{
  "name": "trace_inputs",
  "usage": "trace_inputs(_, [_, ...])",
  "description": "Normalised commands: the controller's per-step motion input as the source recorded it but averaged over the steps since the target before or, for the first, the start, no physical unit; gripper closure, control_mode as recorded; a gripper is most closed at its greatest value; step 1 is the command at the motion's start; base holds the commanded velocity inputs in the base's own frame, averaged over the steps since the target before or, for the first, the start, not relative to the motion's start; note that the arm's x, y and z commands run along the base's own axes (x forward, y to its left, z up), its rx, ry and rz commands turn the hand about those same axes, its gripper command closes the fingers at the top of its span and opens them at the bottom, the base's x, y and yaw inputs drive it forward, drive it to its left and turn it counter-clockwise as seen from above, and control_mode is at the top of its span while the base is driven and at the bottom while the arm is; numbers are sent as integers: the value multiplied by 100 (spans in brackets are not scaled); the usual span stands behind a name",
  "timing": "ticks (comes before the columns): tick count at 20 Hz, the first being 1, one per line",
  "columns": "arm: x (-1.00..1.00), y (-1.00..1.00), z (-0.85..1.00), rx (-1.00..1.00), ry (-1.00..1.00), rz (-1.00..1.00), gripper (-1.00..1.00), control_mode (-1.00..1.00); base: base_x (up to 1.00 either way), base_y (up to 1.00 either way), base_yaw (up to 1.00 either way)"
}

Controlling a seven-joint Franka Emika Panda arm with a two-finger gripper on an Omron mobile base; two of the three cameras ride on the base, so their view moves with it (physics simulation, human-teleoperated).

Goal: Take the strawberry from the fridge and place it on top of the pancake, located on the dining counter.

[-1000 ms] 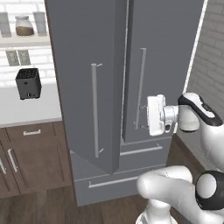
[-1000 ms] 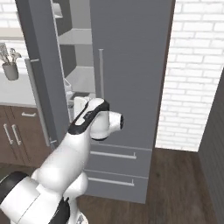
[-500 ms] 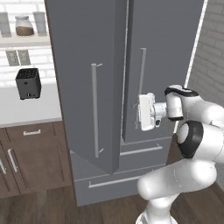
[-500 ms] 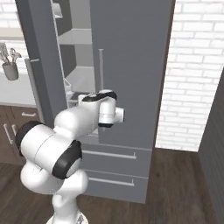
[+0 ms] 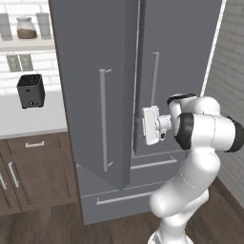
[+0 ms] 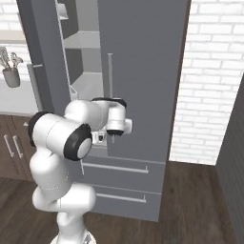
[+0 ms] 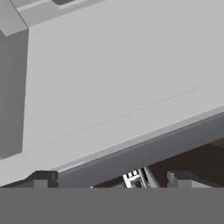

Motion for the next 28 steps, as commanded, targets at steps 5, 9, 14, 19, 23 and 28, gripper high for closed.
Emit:
trace_inputs(5, [0, 20, -5, 0, 0, 4, -100, -100, 0, 0, 0])
trace_inputs(9, [10, 23, -3, 0, 0, 4, -100, -100, 0, 0, 0])
trace_inputs(14, [17, 4, -2, 1, 0, 0, -100, -100, 0, 0, 0])
trace_inputs(19, [-11, 31, -12, 0, 0, 6, -100, -100, 0, 0, 0])
trace_inputs(23, [-53, 37, -2, 0, 0, 7, -100, -100, 0, 0, 0])
trace_inputs(28, [-70, 54, 0, 0, -1, 4, -100, -100, 0, 0, 0])
